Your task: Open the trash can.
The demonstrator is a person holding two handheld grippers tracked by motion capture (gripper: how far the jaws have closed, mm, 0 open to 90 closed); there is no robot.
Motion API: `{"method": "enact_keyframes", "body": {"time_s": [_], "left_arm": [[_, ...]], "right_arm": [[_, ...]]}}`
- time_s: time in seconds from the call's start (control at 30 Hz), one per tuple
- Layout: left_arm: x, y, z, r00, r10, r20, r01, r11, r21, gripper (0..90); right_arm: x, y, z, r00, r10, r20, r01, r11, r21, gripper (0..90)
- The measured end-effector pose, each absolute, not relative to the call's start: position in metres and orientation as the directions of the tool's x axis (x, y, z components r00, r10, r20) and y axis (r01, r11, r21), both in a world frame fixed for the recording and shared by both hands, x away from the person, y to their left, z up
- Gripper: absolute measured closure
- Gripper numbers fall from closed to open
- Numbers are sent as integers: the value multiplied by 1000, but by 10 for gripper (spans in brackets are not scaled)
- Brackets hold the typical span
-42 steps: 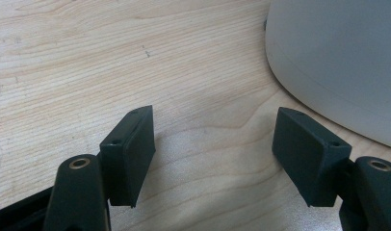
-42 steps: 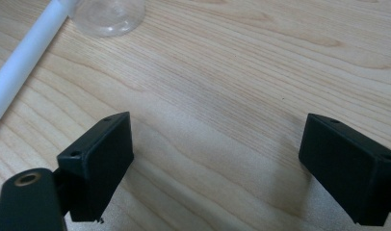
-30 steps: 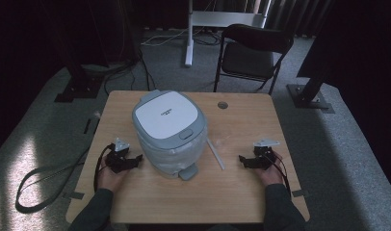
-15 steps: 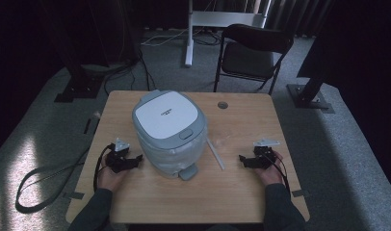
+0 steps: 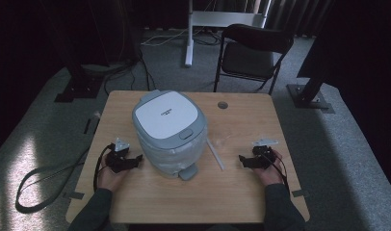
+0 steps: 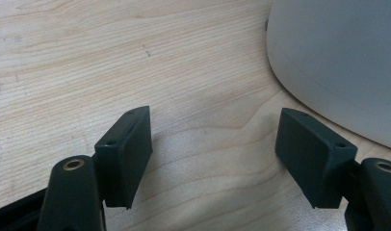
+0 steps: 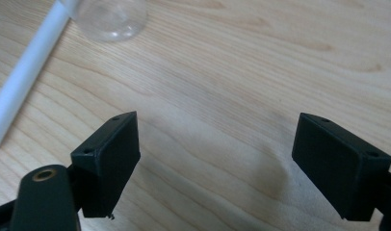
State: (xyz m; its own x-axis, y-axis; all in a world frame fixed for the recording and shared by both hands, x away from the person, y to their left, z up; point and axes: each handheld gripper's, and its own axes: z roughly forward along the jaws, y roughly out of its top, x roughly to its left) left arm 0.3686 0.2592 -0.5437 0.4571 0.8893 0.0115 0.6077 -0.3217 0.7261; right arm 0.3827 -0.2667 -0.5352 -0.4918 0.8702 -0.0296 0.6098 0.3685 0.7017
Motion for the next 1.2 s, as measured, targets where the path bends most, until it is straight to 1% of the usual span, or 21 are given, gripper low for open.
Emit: {"method": "enact_keyframes", "body": {"time_s": [0.07, 0.1, 0.17, 0.43, 0.83, 1.2], "left_arm": [[369, 259, -544, 457, 889, 12, 607, -322, 726, 293], [369, 259, -544, 457, 889, 12, 608, -322, 726, 292], [369, 259, -544, 457, 889, 12, 608, -322, 726, 293], [369, 259, -544, 465, 885, 13, 605, -328, 725, 281], [368, 259, -544, 474, 881, 14, 602, -335, 725, 271], [368, 259, -544, 475, 880, 15, 602, -337, 724, 269]], "right_arm": [[382, -265, -532, -497, 867, -34, 601, 373, 707, 185], [380, -264, -528, -502, 864, -36, 594, 375, 711, 210], [380, -264, -527, -505, 862, -39, 589, 377, 715, 214], [375, -265, -510, -498, 867, -28, 581, 358, 731, 295], [366, -256, -482, -519, 854, -21, 533, 343, 774, 332], [362, -251, -465, -537, 843, -30, 505, 350, 789, 340]]}}
